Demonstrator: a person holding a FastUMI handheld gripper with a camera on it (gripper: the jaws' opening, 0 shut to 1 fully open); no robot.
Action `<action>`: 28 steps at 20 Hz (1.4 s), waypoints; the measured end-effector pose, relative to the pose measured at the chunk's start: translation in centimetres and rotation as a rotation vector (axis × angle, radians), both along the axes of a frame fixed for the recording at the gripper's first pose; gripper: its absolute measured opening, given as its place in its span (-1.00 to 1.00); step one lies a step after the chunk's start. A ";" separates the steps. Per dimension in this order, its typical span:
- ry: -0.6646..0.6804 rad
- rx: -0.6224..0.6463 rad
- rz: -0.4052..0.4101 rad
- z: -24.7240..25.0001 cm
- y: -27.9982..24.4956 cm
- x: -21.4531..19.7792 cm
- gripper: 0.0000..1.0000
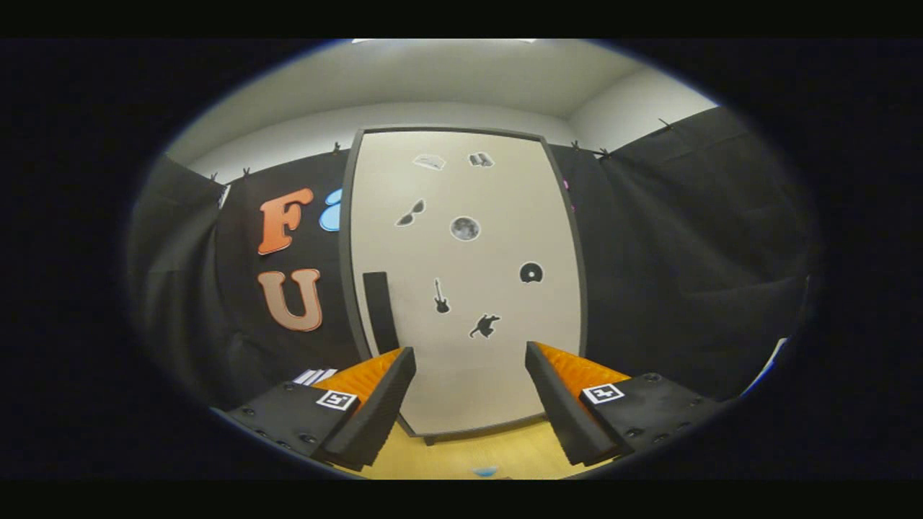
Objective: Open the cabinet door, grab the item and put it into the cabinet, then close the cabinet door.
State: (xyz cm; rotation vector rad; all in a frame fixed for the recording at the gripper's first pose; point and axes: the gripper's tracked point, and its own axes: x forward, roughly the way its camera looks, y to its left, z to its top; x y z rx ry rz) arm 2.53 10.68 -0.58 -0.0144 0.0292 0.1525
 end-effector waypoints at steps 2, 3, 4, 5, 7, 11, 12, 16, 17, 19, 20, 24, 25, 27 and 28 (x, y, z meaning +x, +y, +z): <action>0.008 -0.015 0.022 -0.5 1.6 0.8 0.96; 0.012 -0.022 0.029 -0.8 2.2 1.2 0.96; 0.017 -0.026 0.038 -1.0 3.0 1.7 0.96; 0.023 -0.027 0.052 -1.1 3.9 2.2 0.96; 0.033 -0.020 0.076 -1.1 5.4 3.2 0.96; 0.040 -0.043 0.110 -1.3 7.9 5.2 0.96; 0.045 -0.052 0.117 -1.4 8.5 5.7 0.96; 0.059 -0.079 0.127 -1.8 10.2 8.1 0.97; 0.060 -0.090 0.117 -1.9 10.2 8.8 0.96; 0.074 -0.117 0.093 -2.4 10.0 10.4 0.92; 0.089 -0.129 0.085 -2.8 10.0 11.1 0.92; 0.118 -0.133 0.088 -3.7 10.4 12.6 0.73; 0.121 -0.139 0.093 -3.8 10.6 12.8 0.60; 0.123 -0.149 0.100 -3.8 10.8 12.8 0.40; 0.121 -0.157 0.097 -4.0 10.8 12.7 0.32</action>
